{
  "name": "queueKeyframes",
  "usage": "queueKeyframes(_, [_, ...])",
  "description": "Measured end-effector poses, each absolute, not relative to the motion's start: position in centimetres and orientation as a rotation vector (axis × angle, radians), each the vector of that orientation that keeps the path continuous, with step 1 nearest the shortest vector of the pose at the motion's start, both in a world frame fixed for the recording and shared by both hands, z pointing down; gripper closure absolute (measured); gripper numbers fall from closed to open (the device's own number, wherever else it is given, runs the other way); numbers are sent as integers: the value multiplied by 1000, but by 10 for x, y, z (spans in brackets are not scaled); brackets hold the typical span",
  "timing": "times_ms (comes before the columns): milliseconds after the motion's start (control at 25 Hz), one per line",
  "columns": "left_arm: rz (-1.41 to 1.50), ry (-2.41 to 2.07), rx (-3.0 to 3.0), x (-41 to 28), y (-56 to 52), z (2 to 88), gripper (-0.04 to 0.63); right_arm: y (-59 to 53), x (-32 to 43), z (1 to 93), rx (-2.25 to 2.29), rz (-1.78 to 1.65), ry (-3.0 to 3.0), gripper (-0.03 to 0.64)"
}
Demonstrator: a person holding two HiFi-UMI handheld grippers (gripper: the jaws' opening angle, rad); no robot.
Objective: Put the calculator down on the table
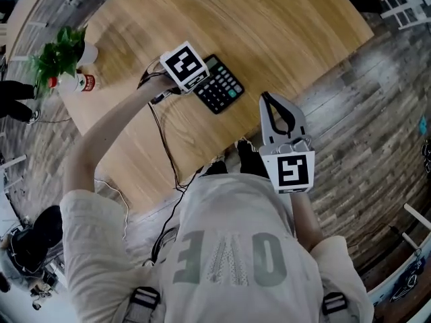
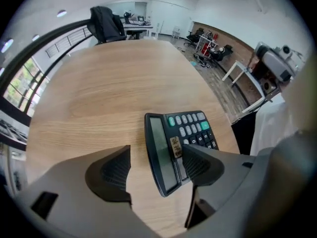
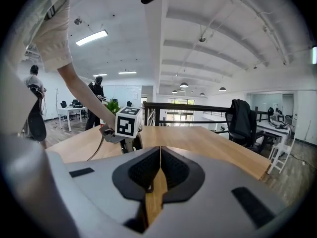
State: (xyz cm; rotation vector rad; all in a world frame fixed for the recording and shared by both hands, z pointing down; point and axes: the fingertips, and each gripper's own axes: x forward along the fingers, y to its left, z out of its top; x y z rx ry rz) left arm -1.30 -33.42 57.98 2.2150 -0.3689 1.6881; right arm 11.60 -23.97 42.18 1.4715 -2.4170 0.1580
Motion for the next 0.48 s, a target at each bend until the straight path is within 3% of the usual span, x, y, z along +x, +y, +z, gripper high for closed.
queueKeyframes(280, [1808, -774, 2366, -19, -351, 557, 272, -243, 112, 397, 1494, 65, -2438, 595])
queueKeyframes(480, [1848, -1130, 2605, -15, -367, 491, 273, -255, 115, 367, 1552, -73, -2416, 595])
